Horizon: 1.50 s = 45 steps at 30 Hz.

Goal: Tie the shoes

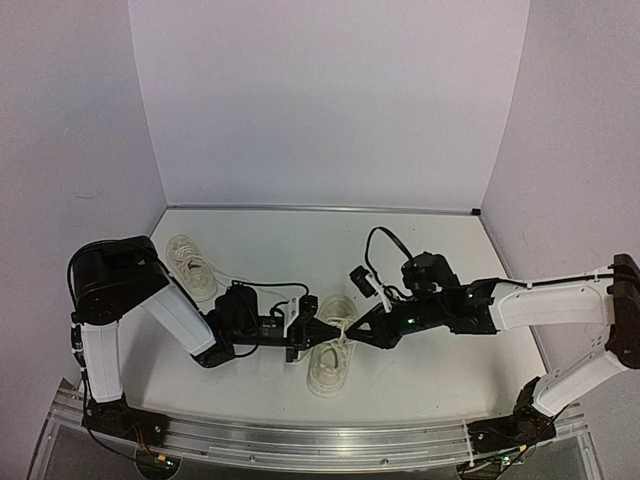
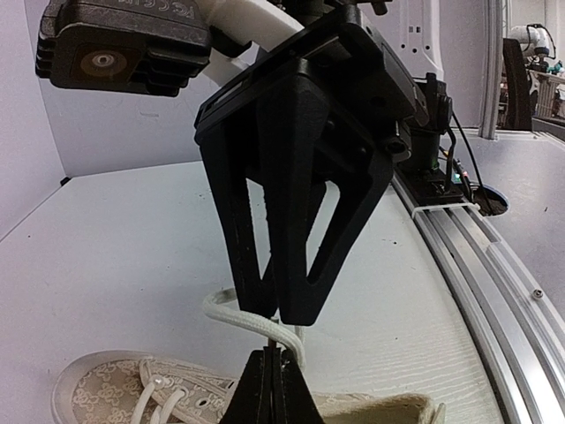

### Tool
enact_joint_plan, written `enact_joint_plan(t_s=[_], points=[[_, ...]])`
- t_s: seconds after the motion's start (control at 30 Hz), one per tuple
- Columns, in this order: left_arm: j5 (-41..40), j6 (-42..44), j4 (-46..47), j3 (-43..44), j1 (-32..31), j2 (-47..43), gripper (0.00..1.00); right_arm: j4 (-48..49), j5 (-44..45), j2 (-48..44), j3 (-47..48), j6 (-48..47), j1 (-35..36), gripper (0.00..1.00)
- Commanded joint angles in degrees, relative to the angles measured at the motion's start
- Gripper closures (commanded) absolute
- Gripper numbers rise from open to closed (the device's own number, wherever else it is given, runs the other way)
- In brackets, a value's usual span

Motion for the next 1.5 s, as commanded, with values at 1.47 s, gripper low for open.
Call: enact_joint_plan(t_s=[1.47], points=[[-7.0,20.6,-46.8,-1.4,9.8,-22.5,0.73,2.8,0.8,-1.5,0.6,-0.6,-0.2,1.00]])
